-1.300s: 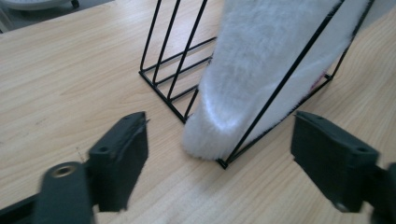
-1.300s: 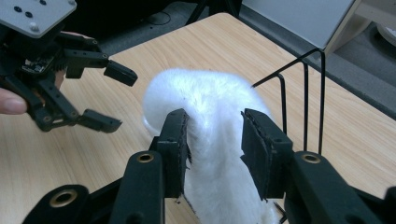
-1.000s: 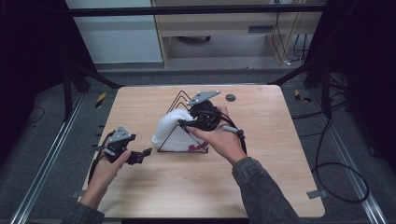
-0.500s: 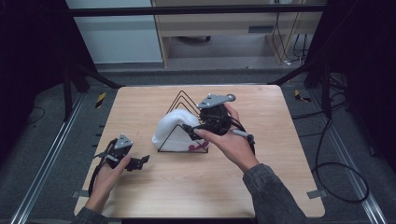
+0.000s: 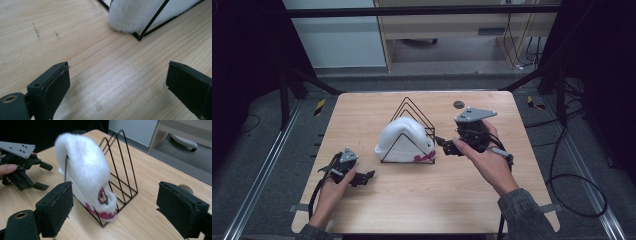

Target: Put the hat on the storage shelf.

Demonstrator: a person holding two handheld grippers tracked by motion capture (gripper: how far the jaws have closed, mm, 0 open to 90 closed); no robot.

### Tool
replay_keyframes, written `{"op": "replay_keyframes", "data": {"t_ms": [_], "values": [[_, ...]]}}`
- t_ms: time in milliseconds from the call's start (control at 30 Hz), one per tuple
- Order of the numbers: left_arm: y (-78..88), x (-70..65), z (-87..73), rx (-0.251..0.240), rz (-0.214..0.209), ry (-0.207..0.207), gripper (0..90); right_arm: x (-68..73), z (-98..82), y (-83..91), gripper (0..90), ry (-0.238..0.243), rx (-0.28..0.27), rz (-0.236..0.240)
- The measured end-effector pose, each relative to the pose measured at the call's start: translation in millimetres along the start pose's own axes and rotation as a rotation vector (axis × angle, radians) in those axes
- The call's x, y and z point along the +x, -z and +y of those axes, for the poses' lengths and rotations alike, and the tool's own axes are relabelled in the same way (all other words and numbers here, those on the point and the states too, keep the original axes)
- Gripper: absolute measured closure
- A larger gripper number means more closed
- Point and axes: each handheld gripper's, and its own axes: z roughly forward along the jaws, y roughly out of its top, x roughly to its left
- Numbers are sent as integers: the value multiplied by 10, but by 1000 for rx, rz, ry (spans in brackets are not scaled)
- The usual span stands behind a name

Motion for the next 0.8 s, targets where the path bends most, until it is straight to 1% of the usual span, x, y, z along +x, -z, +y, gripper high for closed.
{"op": "replay_keyframes", "data": {"t_ms": [100, 200, 267, 333, 400, 533, 567, 600, 633, 667, 800], "values": [[-48, 11, -24, 14, -8, 10, 45, -84, -112, 50, 143, -19, 10, -23], [-55, 9, -28, 8, -3, 11, 35, -156, -227, 91, 145, -34, 21, -48], [-53, 7, -43, -1, 1, 5, 35, -204, -301, 117, 146, -37, 25, -59], [-47, 4, -49, 4, 3, -2, 27, -252, -382, 134, 149, -46, 35, -76], [-47, 4, -49, 5, 2, -3, 24, -289, -476, 143, 149, -66, 36, -88], [-51, 1, -48, 9, -4, -11, 15, -345, -677, 118, 149, -91, 63, -100], [-51, 1, -48, 9, -4, -11, 11, -345, -677, 118, 149, -91, 63, -100], [-51, 2, -47, 11, -6, -12, 9, -361, -780, 91, 148, -100, 83, -103], [-53, 1, -48, 9, -5, -12, 9, -361, -780, 91, 148, -100, 83, -103], [-54, 1, -47, 9, -6, -12, 7, -375, -875, 59, 147, -109, 95, -103], [-56, -1, -47, 10, -8, -14, 2, -419, -1022, -4, 147, -133, 114, -110]]}}
